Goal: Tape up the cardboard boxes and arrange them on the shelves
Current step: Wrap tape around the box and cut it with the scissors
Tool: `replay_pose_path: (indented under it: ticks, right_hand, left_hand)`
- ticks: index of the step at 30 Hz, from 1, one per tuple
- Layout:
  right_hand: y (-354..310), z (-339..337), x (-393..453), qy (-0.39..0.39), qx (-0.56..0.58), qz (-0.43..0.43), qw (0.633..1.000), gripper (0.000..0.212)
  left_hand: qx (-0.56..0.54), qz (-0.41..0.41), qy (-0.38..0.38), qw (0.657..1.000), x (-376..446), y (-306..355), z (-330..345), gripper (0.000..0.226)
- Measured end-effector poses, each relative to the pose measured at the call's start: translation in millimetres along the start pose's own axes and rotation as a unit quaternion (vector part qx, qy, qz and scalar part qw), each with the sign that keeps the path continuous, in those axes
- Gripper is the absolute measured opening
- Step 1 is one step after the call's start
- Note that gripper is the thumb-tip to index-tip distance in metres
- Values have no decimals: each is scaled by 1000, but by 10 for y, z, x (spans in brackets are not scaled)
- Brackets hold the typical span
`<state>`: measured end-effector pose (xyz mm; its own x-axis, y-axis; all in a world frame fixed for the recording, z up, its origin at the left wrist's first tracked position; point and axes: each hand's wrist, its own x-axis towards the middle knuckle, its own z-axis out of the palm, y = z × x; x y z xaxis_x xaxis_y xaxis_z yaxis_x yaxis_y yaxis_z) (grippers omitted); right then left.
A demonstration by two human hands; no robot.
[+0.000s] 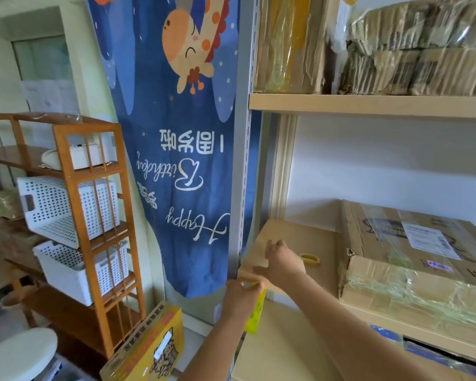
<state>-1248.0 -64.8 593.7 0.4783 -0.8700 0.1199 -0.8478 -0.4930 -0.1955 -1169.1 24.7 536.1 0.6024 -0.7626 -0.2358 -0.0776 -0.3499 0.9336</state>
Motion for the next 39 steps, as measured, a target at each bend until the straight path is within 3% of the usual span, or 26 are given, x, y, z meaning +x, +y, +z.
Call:
replay_pose_path:
  ticks: [2, 3, 5, 8, 10, 12, 14, 17, 20, 23, 27, 32, 37, 39]
  right_hand:
    - [34, 91, -4, 24, 20, 19, 999, 68]
    - [27, 89, -25, 47, 4, 17, 999, 61]
    - [1, 27, -136, 107, -42, -17, 993, 42]
    - [107, -100, -389, 258, -36, -89, 961, 17]
    - [381, -188, -588, 369, -63, -160, 913, 13]
    - [760, -399, -816, 425, -114, -206, 874, 12]
    - [1195, -660, -966, 453, -160, -187, 857, 7]
    - [1782, -773, -1118, 414, -203, -80, 884, 34]
    - [2031, -584, -1205, 366, -200, -35, 908, 54]
    - [2100, -566, -1209, 359, -190, -36, 913, 56]
    - [2244, -615, -1254, 330, -231, -106, 909, 60]
    - [2173, -570, -1220, 363, -197, -85, 907, 46]
    - [2162, -717, -1307, 342, -166, -104, 919, 43]
    - [2192, -829, -1300, 303, -149, -113, 934, 44]
  left_hand:
    - [138, 13, 67, 988, 9, -95, 60, 73]
    - [204, 25, 118, 971, -4, -128, 90, 77]
    - [227, 120, 225, 940, -150, -97, 142, 55]
    - [123, 308, 338, 881, -425, 130, 293, 25]
    - [68, 391, 299, 868, -592, 324, 436, 23]
    - [44, 467, 231, 853, -725, 514, 580, 23]
    - [40, 536, 168, 826, -757, 675, 758, 25]
    - [93, 593, 56, 798, -632, 780, 1095, 33]
    - [108, 611, -22, 784, -478, 727, 1333, 34]
    - [92, 619, -13, 780, -374, 703, 1412, 31]
    - [64, 638, -5, 768, -362, 677, 1449, 29]
    - [38, 621, 16, 783, -442, 672, 1507, 28]
    - [117, 606, 89, 782, -529, 951, 1373, 21]
    - [162, 598, 64, 782, -513, 1226, 1348, 25]
